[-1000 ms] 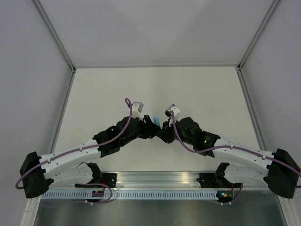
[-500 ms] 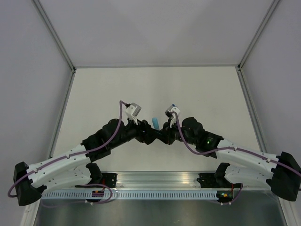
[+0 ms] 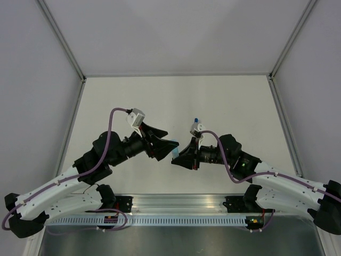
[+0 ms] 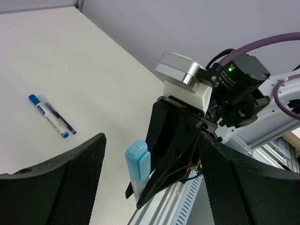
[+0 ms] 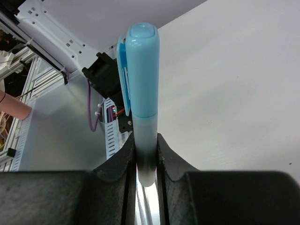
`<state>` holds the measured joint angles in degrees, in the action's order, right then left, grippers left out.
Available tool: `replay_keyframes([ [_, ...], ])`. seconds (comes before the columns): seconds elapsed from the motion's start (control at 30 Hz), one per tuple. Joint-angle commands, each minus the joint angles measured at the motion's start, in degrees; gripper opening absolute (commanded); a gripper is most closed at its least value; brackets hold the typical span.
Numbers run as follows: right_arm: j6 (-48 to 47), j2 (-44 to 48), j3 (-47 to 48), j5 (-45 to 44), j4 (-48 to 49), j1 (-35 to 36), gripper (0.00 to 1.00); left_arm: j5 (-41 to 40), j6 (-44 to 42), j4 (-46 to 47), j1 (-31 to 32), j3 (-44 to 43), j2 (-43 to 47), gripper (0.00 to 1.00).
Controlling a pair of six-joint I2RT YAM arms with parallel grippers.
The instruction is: Insert the pens into the pen caps
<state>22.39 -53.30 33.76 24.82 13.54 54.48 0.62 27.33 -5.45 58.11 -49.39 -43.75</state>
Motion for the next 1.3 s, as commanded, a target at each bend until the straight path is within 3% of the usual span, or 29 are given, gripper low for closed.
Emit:
replay_keyframes([
  [0.0,1.07,0.3,-0.45,5.24,5.0,-0.07,0.0,2.8,-2.63,2.46,0.16,-2.55,0.51,0.84],
  [0.6,2.74,0.74,-1.15,8.49,7.64,0.01,0.0,7.9,-5.19,8.35,0.16,0.78,-3.1,0.63],
  [0.67,2.74,0.83,-1.24,8.49,7.73,0.01,0.0,8.43,-4.75,9.41,0.16,1.65,-3.27,0.57],
  [0.73,2.83,1.27,-1.33,8.49,7.82,0.1,0.0,10.0,-3.87,10.19,0.16,2.45,-3.36,0.43],
  [0.87,2.92,2.06,-1.68,8.4,8.61,0.1,0.0,13.61,-1.06,13.96,0.08,6.57,-3.8,0.33],
  [0.97,2.74,2.32,-1.76,7.79,8.78,0.1,0.0,16.68,0.43,16.17,0.08,9.21,-4.42,0.15],
  [1.0,2.66,2.41,-1.77,7.35,8.78,0.1,0.0,17.82,0.88,17.48,0.16,9.74,-5.2,0.02],
  [1.27,3.1,4.43,-2.03,2.26,9.31,0.01,0.0,26.27,4.04,22.94,0.16,15.19,-4.77,0.02],
])
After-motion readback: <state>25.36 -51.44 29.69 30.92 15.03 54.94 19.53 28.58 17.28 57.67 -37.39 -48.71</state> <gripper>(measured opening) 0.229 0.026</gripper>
